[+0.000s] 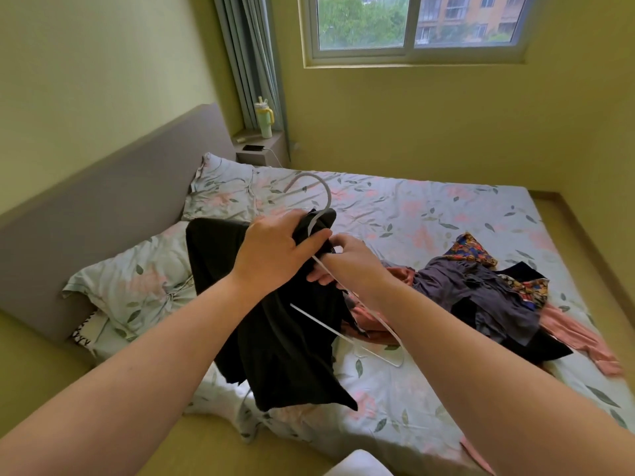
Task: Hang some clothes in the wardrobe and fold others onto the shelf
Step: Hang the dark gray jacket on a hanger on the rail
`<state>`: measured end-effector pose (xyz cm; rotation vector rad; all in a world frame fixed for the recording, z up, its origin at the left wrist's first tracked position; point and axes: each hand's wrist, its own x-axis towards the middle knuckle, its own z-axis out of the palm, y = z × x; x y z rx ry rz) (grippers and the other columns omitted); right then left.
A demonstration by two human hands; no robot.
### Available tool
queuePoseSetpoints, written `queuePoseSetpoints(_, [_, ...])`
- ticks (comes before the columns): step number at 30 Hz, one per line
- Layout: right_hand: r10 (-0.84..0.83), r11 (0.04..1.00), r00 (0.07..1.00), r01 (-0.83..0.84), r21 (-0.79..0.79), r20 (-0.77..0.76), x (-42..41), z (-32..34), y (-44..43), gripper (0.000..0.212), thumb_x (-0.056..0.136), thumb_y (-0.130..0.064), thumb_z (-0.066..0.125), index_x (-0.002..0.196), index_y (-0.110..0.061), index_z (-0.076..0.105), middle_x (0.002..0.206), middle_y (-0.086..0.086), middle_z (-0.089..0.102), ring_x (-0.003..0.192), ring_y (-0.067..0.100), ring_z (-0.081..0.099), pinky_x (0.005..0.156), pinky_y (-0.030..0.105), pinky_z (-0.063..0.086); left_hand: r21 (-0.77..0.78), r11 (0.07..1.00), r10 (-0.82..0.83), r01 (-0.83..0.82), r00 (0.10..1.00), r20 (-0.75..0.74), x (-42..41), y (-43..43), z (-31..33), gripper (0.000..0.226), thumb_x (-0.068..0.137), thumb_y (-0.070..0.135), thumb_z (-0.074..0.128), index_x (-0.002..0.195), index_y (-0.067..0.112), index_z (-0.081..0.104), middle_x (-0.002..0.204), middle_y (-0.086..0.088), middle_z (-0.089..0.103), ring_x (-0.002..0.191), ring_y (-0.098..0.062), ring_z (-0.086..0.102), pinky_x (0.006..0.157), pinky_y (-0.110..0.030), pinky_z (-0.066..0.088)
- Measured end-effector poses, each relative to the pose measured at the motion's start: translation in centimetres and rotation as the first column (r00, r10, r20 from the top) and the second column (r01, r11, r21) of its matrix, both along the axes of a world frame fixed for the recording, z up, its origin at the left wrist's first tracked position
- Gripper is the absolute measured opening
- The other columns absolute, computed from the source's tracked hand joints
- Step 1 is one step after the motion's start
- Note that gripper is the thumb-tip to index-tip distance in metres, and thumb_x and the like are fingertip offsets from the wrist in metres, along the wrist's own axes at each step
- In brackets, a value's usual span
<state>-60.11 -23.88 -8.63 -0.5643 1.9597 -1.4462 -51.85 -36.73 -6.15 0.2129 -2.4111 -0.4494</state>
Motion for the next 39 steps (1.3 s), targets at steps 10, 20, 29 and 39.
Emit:
queuePoseSetpoints(10, [0.147, 0.903, 0.975, -0.202, 0.380, 0.169, -1.1, -6.9, 1.3, 0.051, 0.095, -0.041, 0.063, 0.139, -0.022, 0.047, 0.084, -0.012, 0.047, 0.075, 0.002, 0.047, 0.063, 0.014, 0.045, -0.120, 0.990, -0.083, 0.076, 0.995, -0.054, 1.2, 0.5, 4.0, 0.050, 0.077, 0.056, 0.072, 0.109, 0.017, 0.069, 0.087, 0.005, 0.071, 0.074, -0.019, 0.064, 0.081, -0.040, 0.054])
queuePoseSetpoints(20, [-0.010, 0.934, 0.939, 0.131, 0.331, -0.343, -2.4, -4.3, -0.7, 0.039, 0.107, -0.032, 0.031, 0.114, -0.006, 0.059, 0.115, 0.015, 0.064, 0.103, 0.032, 0.058, 0.084, 0.035, 0.042, -0.144, 0.978, 0.171, -0.150, 0.975, 0.141, 2.4, -3.4, 4.2, 0.056, 0.074, 0.066, 0.072, 0.107, 0.021, 0.066, 0.090, 0.003, 0.069, 0.078, -0.015, 0.059, 0.075, -0.029, 0.048])
queuePoseSetpoints(29, [0.264, 0.951, 0.624, -0.040, 0.308, -0.736, -1.9, 3.6, -2.7, 0.032, 0.098, -0.042, 0.048, 0.071, -0.026, 0.052, 0.080, -0.001, 0.060, 0.072, 0.022, 0.060, 0.065, 0.038, 0.054, -0.113, 0.994, 0.085, -0.009, 0.721, 0.688, 2.0, -2.6, 1.8, 0.105, 0.050, 0.087, 0.067, 0.139, 0.038, 0.038, 0.130, 0.011, 0.058, 0.119, -0.018, 0.055, 0.096, -0.040, 0.050])
queuePoseSetpoints(39, [0.693, 0.659, 0.621, -0.339, 0.672, -0.366, -3.0, 5.7, -0.8, 0.069, 0.067, -0.034, 0.088, 0.125, -0.035, 0.052, 0.106, -0.012, 0.059, 0.098, 0.017, 0.058, 0.082, 0.034, 0.047, 0.010, 0.980, 0.172, -0.200, 0.867, 0.468, 2.9, -5.8, 0.4, 0.011, 0.074, 0.039, 0.058, 0.073, 0.030, 0.064, 0.071, 0.010, 0.062, 0.075, -0.018, 0.059, 0.067, -0.034, 0.051])
